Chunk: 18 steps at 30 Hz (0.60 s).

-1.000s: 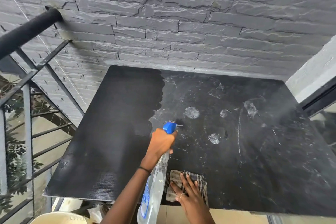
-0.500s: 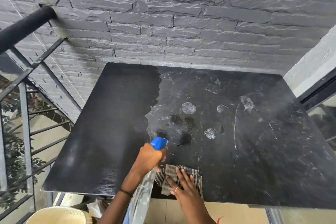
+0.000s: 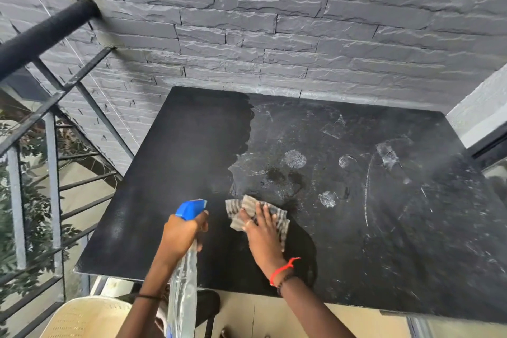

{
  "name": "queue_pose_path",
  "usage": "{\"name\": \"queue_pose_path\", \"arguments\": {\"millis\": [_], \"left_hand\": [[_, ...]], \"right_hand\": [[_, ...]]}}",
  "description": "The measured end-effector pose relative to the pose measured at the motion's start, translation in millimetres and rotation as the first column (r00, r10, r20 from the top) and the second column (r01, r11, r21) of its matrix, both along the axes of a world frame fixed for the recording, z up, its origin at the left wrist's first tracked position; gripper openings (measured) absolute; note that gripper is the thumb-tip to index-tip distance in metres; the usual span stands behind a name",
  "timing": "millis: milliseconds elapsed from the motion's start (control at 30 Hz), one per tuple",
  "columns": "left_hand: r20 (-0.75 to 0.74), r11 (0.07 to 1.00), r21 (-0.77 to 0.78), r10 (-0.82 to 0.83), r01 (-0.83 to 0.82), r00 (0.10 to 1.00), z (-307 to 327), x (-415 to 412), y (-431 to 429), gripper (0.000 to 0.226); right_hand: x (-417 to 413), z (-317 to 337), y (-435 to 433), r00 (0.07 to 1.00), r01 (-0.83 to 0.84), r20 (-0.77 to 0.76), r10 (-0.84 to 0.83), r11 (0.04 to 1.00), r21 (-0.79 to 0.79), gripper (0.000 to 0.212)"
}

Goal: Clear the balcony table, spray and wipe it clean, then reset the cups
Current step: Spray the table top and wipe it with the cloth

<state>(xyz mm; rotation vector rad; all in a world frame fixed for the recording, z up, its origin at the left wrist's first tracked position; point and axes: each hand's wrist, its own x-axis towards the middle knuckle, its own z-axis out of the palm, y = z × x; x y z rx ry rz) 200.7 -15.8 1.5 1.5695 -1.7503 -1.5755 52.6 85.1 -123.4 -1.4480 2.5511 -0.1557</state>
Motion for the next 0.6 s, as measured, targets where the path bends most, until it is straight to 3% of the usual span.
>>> {"name": "queue_pose_path", "arguments": {"millis": [67,133,233,367,433,533,600], "left_hand": [[0.005,1.000,-0.015,0.007,-0.007,1.000,4,-2,-10,0.022],[0.007,0.999,-0.036,0.008,-0.007,1.000,5,-5,-20,0.022],[-0.026,0.999,-0.031,0.008,-0.009,1.000,9,-11,-32,0.023],[-0.039,1.000,-0.017,-0.025,0.025,0.999,6,-17,-42,0.029],[-0.051,0.999,-0.016,-0.037,0.036,0.998,5,-19,-46,0.029],[-0.066,0.999,-0.020,-0.046,0.045,0.997,1,-17,-53,0.033],[-0.059,0.998,-0.026,-0.056,0.055,0.997,-1,-15,-58,0.037]], "right_hand": [[22,0,-6,0.992,-0.130,0.012,0.129,0.992,0.002,0.043],[42,-5,9,0.965,-0.264,-0.007,0.263,0.965,-0.012,0.052],[51,-22,51,0.942,-0.335,-0.002,0.335,0.942,-0.017,0.060],[13,-27,106,0.982,-0.187,0.024,0.186,0.982,0.027,0.044],[-26,-21,109,0.988,-0.150,-0.051,0.147,0.988,-0.047,0.051],[-76,-2,70,0.998,-0.069,-0.005,0.069,0.996,-0.054,0.078],[-86,10,29,1.000,0.006,0.002,-0.006,0.999,-0.049,0.069]]}}
